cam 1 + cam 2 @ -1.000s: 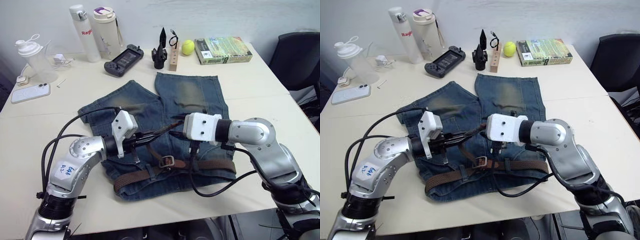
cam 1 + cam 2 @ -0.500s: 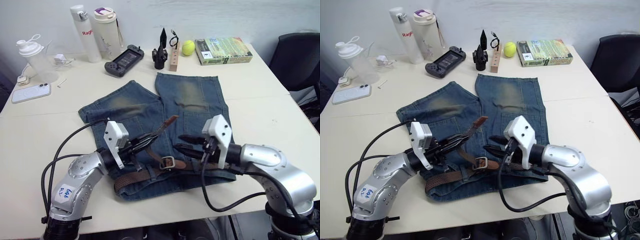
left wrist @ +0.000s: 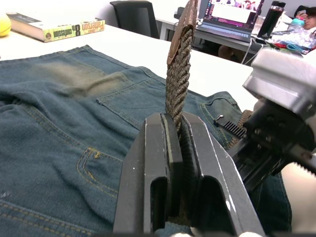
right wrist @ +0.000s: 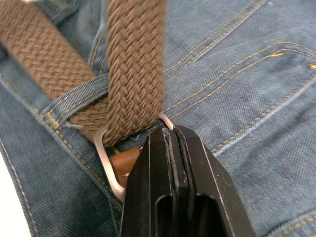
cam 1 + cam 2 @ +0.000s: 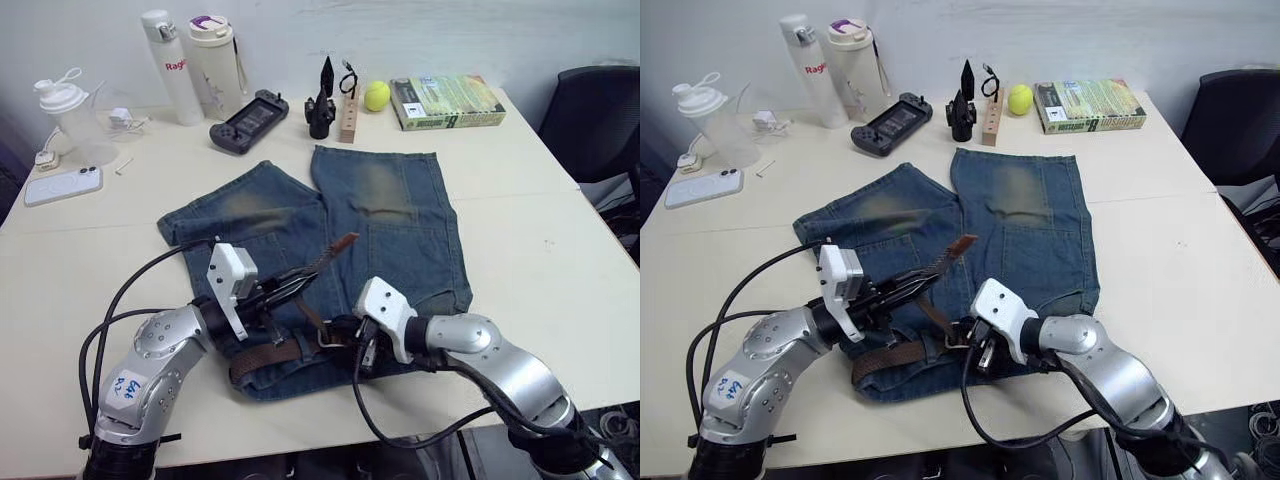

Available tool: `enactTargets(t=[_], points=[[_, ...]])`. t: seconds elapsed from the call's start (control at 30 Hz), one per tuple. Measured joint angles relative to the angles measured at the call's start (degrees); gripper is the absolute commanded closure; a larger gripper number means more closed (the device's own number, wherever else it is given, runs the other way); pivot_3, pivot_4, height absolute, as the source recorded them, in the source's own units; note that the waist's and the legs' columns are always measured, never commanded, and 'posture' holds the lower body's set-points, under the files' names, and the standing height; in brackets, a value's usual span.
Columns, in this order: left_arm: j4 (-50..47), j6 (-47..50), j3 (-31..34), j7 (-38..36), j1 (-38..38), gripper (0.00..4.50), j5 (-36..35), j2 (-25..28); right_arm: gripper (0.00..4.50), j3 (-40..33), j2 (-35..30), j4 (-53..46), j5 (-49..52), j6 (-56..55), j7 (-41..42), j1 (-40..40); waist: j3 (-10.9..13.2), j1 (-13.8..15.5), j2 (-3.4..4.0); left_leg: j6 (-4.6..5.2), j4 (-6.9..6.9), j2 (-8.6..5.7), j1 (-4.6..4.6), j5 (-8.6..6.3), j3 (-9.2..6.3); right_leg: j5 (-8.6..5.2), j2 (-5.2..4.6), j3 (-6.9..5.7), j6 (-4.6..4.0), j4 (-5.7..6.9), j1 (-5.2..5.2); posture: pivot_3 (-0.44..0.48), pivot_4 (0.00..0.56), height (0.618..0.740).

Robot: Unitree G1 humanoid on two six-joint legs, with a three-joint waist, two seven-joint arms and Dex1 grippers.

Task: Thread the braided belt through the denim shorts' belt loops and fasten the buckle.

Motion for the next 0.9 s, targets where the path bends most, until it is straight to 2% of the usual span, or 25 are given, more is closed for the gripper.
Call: enactTargets(t=[0.17,0.4,0.73,0.9], points=[[-0.1,0.1,0.5,-0.4,0.9,4.50,-0.2,1.6,4.47,1.4,-0.7,0.5,-1.7,-2.5,-0.1,-0.2,0.0,0.0,-0.06,-0.01,-0.01,0.02,0.01,0.00,0.00,0.00,0.00,0.00,0.00,0.00,0.01,0.000,0.150,0.724],[0.0,-2.0,1.9,-2.0,4.4,4.50,0.5,4.0,4.47,-0.2,-0.5,0.1,-1.5,-2.5,-0.4,0.7,0.0,0.2,-0.06,0.00,0.00,0.00,0.00,-0.01,-0.02,0.00,-0.05,-0.01,0.00,-0.07,0.01,0.000,0.150,0.724],[0.1,-4.3,2.3,-2.4,6.5,4.50,1.5,4.4,4.47,-7.4,-2.8,-4.0,0.6,-2.5,0.1,2.1,0.0,0.1,-0.06,-0.01,-0.05,0.02,-0.02,-0.04,-0.02,-0.01,-0.06,-0.01,-0.01,-0.09,-0.02,0.000,0.150,0.724],[0.1,-4.3,2.3,-2.4,6.4,4.50,1.5,5.3,4.47,-4.2,-4.8,-5.6,0.7,-1.9,1.6,2.9,0.0,0.0,-0.06,0.00,-0.06,0.02,-0.02,-0.05,-0.02,-0.01,-0.06,-0.01,-0.01,-0.11,-0.02,0.000,0.150,0.724]])
